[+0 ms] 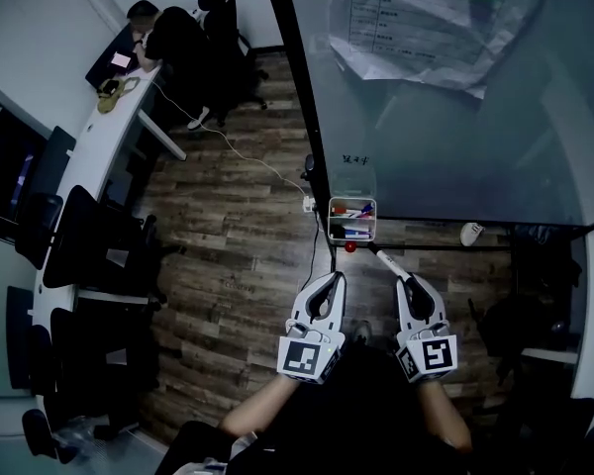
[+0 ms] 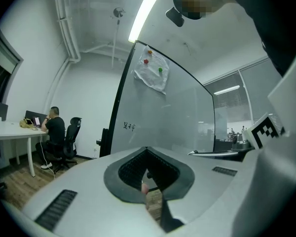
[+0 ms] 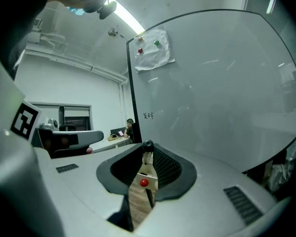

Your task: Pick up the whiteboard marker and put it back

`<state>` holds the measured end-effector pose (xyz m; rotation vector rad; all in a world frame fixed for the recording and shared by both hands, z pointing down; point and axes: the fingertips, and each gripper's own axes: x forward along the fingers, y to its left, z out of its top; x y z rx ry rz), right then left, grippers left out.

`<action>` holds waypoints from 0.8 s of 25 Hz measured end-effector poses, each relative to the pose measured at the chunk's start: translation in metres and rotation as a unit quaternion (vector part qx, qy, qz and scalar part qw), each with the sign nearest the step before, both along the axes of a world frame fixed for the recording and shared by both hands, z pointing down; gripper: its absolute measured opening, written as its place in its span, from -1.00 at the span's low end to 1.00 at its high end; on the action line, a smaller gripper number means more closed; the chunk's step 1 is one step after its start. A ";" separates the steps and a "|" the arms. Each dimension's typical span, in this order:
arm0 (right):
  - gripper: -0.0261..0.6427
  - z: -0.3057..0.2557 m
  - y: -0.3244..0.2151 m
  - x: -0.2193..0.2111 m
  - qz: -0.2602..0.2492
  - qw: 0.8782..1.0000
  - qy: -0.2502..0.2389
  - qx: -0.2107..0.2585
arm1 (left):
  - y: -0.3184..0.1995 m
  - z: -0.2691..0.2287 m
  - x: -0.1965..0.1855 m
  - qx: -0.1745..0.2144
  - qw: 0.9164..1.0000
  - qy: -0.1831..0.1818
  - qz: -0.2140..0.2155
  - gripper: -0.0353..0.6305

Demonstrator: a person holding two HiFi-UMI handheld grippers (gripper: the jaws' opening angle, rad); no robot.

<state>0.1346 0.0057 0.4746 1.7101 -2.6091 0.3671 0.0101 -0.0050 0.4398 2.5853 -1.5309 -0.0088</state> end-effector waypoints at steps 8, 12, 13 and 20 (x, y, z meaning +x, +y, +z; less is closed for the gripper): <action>-0.69 -0.006 0.023 -0.020 0.012 1.000 0.000 -0.004 | 0.003 -0.011 -0.007 0.011 0.999 0.009 0.039 -0.87; -0.69 -0.008 0.018 -0.023 0.022 1.000 0.002 0.002 | -0.004 -0.012 -0.010 0.016 0.998 0.012 0.054 -0.87; -0.69 -0.008 0.018 -0.024 0.026 1.000 0.002 0.004 | -0.004 -0.011 -0.011 0.019 0.998 0.007 0.059 -0.87; -0.69 -0.010 0.017 -0.028 0.034 0.999 -0.007 0.002 | -0.004 -0.007 -0.020 0.011 0.998 0.002 0.058 -0.87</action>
